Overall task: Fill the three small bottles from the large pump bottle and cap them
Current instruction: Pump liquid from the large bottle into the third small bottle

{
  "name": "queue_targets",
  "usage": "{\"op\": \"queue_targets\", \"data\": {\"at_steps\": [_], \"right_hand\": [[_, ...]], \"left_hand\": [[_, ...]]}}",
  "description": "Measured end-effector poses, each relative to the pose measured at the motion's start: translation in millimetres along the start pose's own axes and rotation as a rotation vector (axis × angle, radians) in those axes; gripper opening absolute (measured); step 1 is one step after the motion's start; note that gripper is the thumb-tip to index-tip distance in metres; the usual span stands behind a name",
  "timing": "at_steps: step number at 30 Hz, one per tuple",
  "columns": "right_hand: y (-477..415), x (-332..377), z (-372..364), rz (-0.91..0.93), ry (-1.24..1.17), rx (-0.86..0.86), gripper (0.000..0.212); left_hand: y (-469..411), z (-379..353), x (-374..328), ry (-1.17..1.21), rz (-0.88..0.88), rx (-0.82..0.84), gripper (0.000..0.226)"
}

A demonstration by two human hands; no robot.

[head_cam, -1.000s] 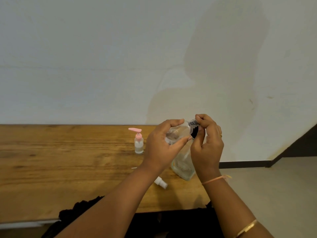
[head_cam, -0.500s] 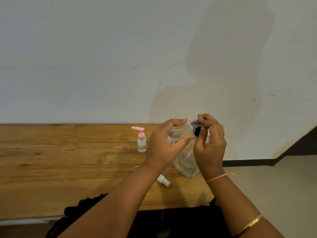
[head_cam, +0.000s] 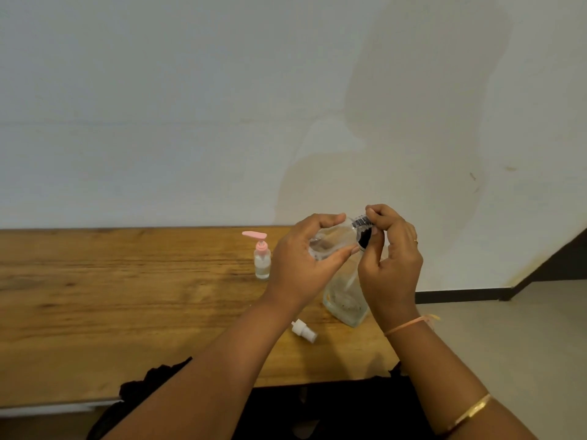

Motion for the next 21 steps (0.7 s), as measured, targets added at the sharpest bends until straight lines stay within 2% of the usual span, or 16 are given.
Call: {"op": "queue_targets", "data": {"at_steps": [21], "right_hand": [[1.9, -4.0, 0.2, 0.018, 0.005, -0.005, 0.027]], "left_hand": [[3.2, -2.5, 1.7, 0.001, -0.016, -0.011, 0.041]]}}
Point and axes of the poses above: each hand's wrist, its own y-axis away from the middle knuckle, its own z-axis out of the back of the hand, x = y × z, the point moved 9 cm from there along -y, towards the middle knuckle, and after that the axes turned 8 degrees about -z, right-handed, at the moved point
